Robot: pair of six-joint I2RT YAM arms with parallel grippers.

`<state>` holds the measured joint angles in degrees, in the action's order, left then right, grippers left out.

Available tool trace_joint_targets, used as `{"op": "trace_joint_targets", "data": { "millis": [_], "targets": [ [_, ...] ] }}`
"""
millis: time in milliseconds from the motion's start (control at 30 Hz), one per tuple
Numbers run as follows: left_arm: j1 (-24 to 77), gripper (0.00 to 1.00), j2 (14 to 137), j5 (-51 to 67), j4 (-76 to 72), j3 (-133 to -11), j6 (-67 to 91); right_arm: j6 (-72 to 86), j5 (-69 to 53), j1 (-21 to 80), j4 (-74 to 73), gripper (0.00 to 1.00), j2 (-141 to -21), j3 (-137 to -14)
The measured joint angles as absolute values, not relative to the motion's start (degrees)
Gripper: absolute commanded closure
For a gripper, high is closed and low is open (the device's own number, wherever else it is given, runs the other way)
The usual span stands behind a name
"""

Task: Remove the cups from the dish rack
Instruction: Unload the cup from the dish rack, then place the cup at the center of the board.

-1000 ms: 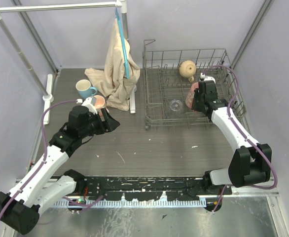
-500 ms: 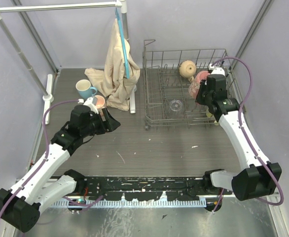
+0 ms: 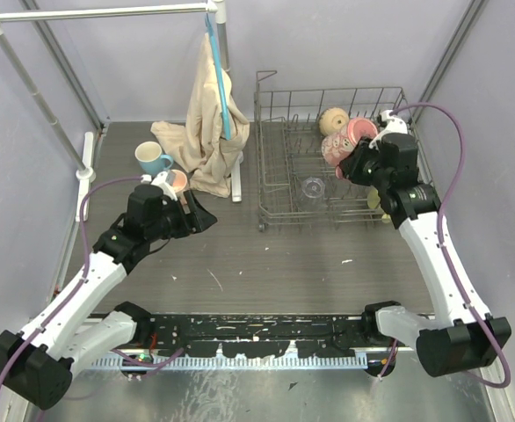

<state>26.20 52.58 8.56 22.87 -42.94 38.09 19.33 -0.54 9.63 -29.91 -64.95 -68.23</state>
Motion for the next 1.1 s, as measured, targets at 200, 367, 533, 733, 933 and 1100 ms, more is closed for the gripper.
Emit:
{"op": "trace_joint_targets", "data": {
  "millis": [200,367,533,733,933,1100],
  "targets": [
    [26.20,0.23,53.43,11.16,21.02,-43.66,39.46,24.86,-11.31,9.63,-22.79,0.99,-58.72,-64.66],
    [26.20,0.22,53.41,15.25,16.56,-43.75,41.65,32.47,-22.55,9.63,-14.55,0.99,-54.19,-58.06],
    [26.20,0.21,52.29,19.27,11.22,-43.83,44.14,41.95,-31.79,9.63,-3.42,0.99,-51.81,-51.03],
    [26.20,0.19,50.96,24.12,1.63,-43.83,48.31,57.60,-38.83,10.70,15.09,0.99,-49.71,-41.54],
    [26.20,0.18,51.20,28.08,-8.40,-43.11,53.34,64.20,-40.34,15.31,21.98,0.99,-48.95,-40.16],
    [26.20,0.15,51.20,29.76,-13.45,-42.70,56.18,65.73,-40.34,20.86,26.39,1.00,-48.88,-40.18]
  ]
}}
